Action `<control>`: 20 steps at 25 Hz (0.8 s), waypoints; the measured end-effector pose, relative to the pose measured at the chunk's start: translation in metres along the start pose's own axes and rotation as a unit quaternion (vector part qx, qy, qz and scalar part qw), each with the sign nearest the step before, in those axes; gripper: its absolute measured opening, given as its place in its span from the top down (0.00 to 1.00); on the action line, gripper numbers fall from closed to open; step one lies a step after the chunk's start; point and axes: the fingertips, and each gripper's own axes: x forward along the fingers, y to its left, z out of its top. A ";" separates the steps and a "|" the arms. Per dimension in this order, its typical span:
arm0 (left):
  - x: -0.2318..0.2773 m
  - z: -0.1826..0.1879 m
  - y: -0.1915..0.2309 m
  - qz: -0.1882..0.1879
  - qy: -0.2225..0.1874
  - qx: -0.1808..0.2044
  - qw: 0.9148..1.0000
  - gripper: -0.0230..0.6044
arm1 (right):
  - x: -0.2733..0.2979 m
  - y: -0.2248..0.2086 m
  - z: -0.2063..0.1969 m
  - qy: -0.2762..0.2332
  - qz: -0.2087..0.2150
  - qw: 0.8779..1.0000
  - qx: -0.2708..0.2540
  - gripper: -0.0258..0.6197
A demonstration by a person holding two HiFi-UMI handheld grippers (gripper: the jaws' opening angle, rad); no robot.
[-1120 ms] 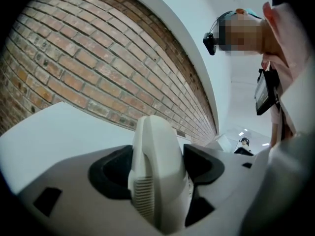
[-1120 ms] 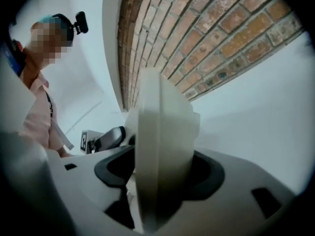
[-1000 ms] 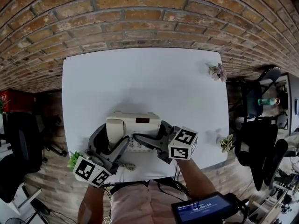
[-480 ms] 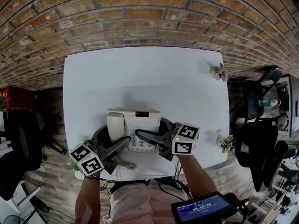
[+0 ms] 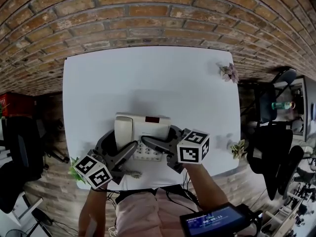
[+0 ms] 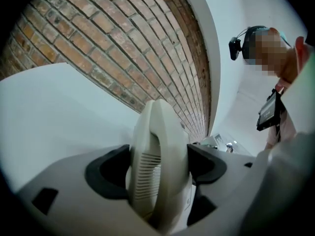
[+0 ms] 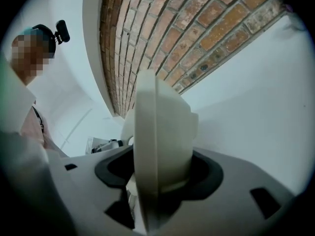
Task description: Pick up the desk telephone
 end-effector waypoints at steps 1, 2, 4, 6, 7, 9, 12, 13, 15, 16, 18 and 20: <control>-0.002 0.000 -0.002 0.004 -0.002 -0.001 1.000 0.38 | 0.000 0.002 0.002 0.005 0.001 1.000 -0.009 0.54; -0.004 0.001 -0.004 0.008 -0.005 -0.002 1.000 0.38 | -0.001 0.005 0.003 0.011 0.001 1.000 -0.017 0.54; -0.007 0.003 -0.009 0.016 -0.011 -0.004 1.000 0.39 | -0.004 0.011 0.006 0.020 0.003 0.999 -0.027 0.54; -0.011 0.006 -0.018 0.021 -0.015 -0.001 1.000 0.40 | -0.009 0.019 0.010 0.025 0.003 0.999 -0.035 0.55; -0.012 0.009 -0.023 0.022 -0.017 0.002 1.000 0.40 | -0.012 0.024 0.012 0.026 0.004 0.999 -0.039 0.55; -0.015 0.017 -0.033 0.026 -0.024 0.011 0.999 0.41 | -0.018 0.034 0.020 0.024 0.007 0.998 -0.050 0.55; -0.022 0.030 -0.052 0.032 -0.038 0.025 0.998 0.41 | -0.028 0.052 0.031 0.015 0.015 0.998 -0.065 0.55; -0.025 0.034 -0.059 0.033 -0.042 0.031 0.998 0.41 | -0.032 0.059 0.034 0.012 0.018 0.997 -0.069 0.55; -0.030 0.040 -0.075 0.036 -0.047 0.041 0.997 0.42 | -0.042 0.072 0.039 0.007 0.022 0.997 -0.078 0.55; -0.032 0.042 -0.084 0.036 -0.049 0.044 0.997 0.42 | -0.048 0.079 0.041 0.006 0.023 0.996 -0.083 0.55; -0.035 0.048 -0.101 0.037 -0.057 0.049 0.997 0.42 | -0.061 0.093 0.048 0.003 0.024 0.995 -0.096 0.55; -0.039 0.053 -0.119 0.038 -0.066 0.052 0.996 0.42 | -0.073 0.107 0.054 -0.001 0.026 0.993 -0.112 0.55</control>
